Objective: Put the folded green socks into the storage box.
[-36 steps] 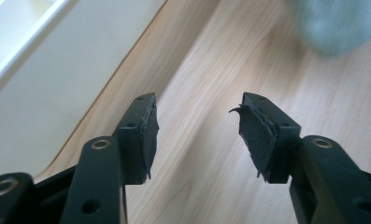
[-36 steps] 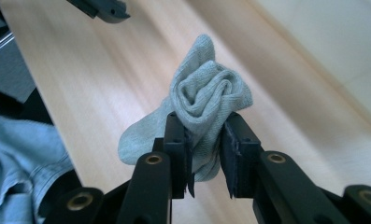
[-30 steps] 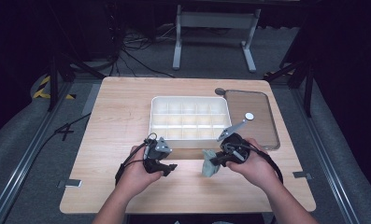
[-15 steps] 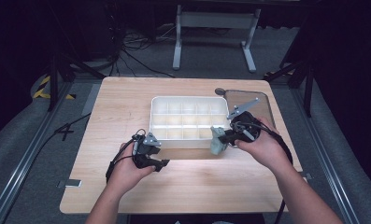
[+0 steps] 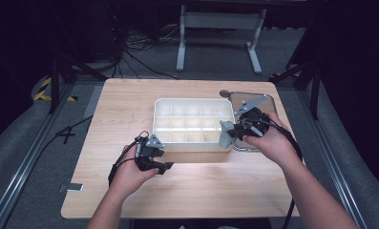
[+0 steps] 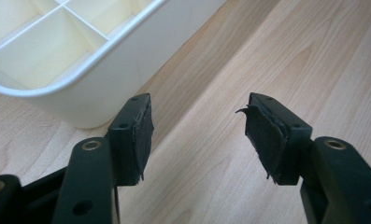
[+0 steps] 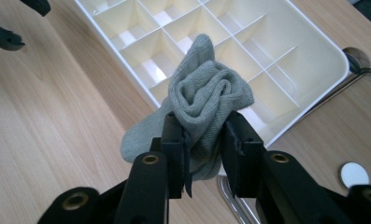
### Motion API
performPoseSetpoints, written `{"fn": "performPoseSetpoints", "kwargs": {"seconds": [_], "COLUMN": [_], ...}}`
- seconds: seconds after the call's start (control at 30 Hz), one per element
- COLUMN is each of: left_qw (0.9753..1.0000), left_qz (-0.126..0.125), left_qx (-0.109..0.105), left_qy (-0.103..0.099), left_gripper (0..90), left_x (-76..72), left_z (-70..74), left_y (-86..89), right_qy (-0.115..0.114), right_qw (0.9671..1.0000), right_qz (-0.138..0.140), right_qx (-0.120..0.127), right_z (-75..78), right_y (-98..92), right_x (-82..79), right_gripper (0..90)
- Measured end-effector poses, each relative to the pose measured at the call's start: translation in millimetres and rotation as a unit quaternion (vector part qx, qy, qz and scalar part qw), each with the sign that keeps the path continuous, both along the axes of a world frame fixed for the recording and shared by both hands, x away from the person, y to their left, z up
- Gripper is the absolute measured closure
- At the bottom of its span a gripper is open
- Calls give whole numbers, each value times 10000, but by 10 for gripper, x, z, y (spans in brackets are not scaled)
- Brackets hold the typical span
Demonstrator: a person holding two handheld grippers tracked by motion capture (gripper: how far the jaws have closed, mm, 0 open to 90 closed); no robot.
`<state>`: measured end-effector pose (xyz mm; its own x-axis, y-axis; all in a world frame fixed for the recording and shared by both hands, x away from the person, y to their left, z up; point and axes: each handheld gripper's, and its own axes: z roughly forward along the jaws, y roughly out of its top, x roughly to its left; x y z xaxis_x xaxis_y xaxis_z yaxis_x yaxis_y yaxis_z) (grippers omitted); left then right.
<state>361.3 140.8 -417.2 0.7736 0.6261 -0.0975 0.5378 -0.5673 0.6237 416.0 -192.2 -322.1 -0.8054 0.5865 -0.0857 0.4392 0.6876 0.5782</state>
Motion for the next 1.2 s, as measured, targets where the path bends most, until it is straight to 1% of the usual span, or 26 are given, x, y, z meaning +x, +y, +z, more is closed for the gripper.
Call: {"fn": "performPoseSetpoints", "kwargs": {"seconds": [0.07, 0.1, 0.2, 0.27, 0.33, 0.37, 0.43, 0.5, 0.53, 0.57, 0.67, 0.73, 0.77, 0.8, 0.87, 0.9, 0.93, 0.97, 1.07, 1.1, 1.13, 1.17, 1.2], "left_qw": [10000, 10000, 10000, 10000, 10000, 10000, 10000, 10000, 10000, 10000, 10000, 9999, 9999, 9999, 10000, 10000, 10000, 10000, 10000, 10000, 10000, 10000, 10000], "left_qz": [22, -7, 37, 27, 17, 23, 40, 65, 59, 80, 97, 110, 116, 109, 61, 61, 75, 60, 48, 54, 61, 67, 59], "left_qx": [-20, -8, 12, 6, 31, 28, 6, 41, 62, 12, 11, 4, 1, 10, 43, 43, 37, 48, 8, 29, 38, 40, 35], "left_qy": [14, -13, 6, 12, 8, 7, 0, 20, -19, 9, 19, 15, 6, 15, 38, 38, 51, 48, 34, 44, 39, 50, 62], "left_gripper": [423, 422, 422, 422, 422, 422, 422, 422, 422, 422, 422, 422, 422, 422, 420, 420, 420, 420, 421, 420, 420, 420, 420], "left_x": [3, 8, 2, 1, -3, -4, -8, -20, -20, -27, -35, -36, -36, -35, -32, -32, -36, -35, -35, -35, -34, -34, -32], "left_z": [2, 2, 12, 12, 10, 9, 3, 12, 13, 6, 9, 12, 10, 10, 7, 7, 4, 2, -6, -1, -1, 0, -4], "left_y": [8, 16, 24, 26, 28, 28, 34, 46, 53, 54, 71, 76, 76, 75, 70, 70, 64, 60, 53, 56, 58, 60, 59], "right_qy": [-73, -115, -208, -255, -280, -250, -226, -237, -254, -283, -307, -295, -269, -214, -188, -188, -152, -108, 23, 92, 214, 214, 286], "right_qw": [10000, 9999, 9996, 9995, 9993, 9993, 9993, 9989, 9985, 9982, 9970, 9957, 9949, 9943, 9917, 9917, 9903, 9896, 9885, 9883, 9873, 9873, 9873], "right_qz": [21, 11, 36, 37, 64, 11, 9, -2, -21, -10, -27, 13, 71, 56, 133, 133, 163, 159, 120, 81, 65, 65, 27], "right_qx": [-17, -38, -167, -195, -220, -260, -283, -411, -480, -537, -716, -881, -964, -1043, -1265, -1265, -1372, -1427, -1507, -1520, -1571, -1571, -1564], "right_z": [4, 6, 8, 0, -15, -29, -62, -97, -119, -133, -198, -259, -291, -326, -403, -403, -449, -484, -580, -607, -648, -648, -671], "right_y": [-13, -17, -36, -42, -48, -47, -37, -17, 1, 10, 51, 85, 106, 133, 190, 190, 219, 237, 271, 276, 283, 283, 291], "right_x": [28, 42, 102, 136, 180, 203, 240, 273, 293, 308, 365, 406, 419, 425, 431, 431, 438, 445, 469, 475, 491, 491, 495], "right_gripper": [720, 720, 717, 714, 710, 708, 707, 707, 706, 706, 706, 706, 706, 705, 705, 705, 705, 705, 706, 707, 708, 708, 710]}}
